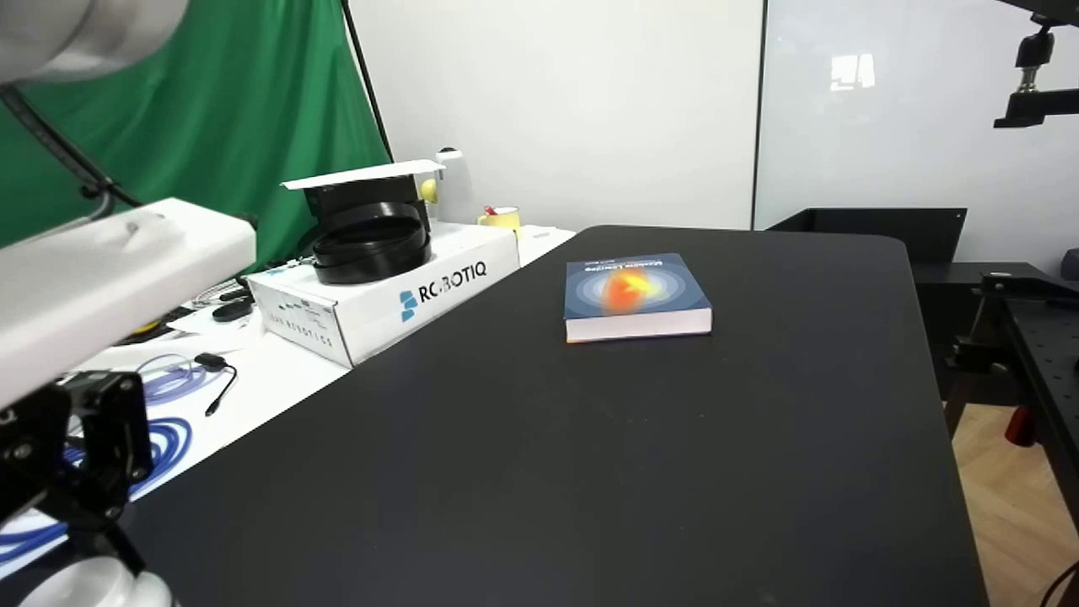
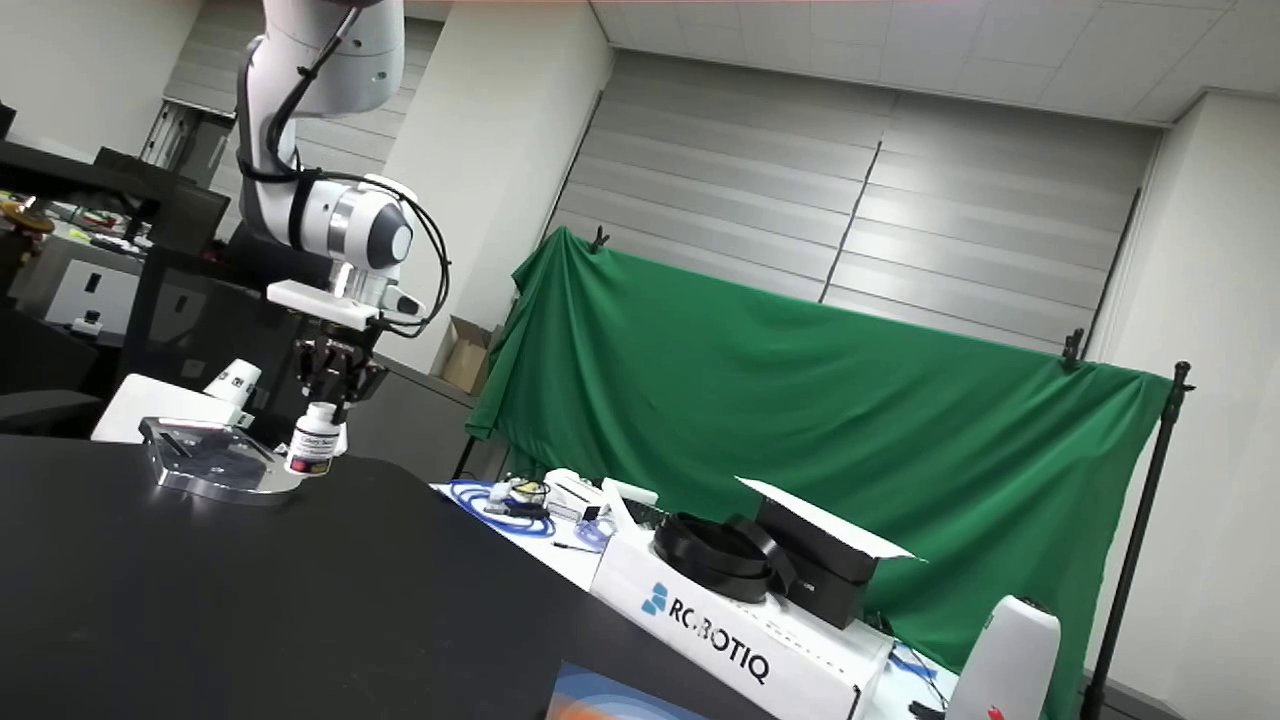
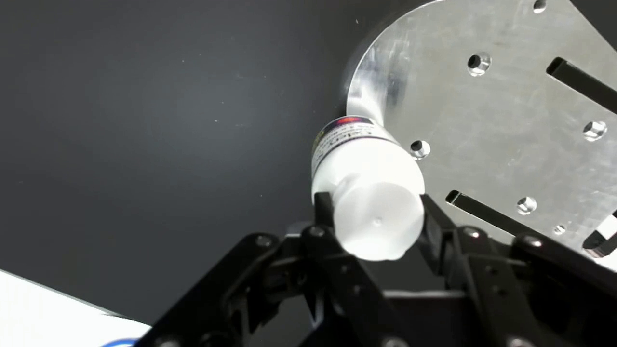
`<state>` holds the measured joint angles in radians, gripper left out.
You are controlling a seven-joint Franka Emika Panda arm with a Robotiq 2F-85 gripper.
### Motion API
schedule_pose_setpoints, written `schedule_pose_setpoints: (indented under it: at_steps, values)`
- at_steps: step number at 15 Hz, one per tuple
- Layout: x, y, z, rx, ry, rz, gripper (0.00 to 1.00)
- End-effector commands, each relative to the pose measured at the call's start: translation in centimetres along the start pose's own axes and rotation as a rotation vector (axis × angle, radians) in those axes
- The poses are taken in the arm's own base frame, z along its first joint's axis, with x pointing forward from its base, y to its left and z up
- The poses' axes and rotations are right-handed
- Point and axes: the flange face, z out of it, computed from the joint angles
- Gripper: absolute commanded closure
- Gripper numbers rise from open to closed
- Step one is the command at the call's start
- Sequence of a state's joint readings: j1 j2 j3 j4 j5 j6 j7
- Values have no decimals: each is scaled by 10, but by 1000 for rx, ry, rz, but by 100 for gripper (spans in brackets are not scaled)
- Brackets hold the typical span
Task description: Put the white bottle on the metal thing
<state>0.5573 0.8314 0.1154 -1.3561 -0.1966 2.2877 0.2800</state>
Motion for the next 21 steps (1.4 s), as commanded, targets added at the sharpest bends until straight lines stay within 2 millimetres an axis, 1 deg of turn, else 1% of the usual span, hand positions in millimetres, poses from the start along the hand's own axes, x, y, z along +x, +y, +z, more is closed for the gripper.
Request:
schedule_pose_setpoints:
  at_steps: [1,5,11,21]
  values:
    - [17,-10,9,15,15,-17,81]
    - [23,-19,16,25,14,-10,81]
    - [24,-32,22,23,-12,-11,81]
    - [26,-35,25,49,-118,-28,81]
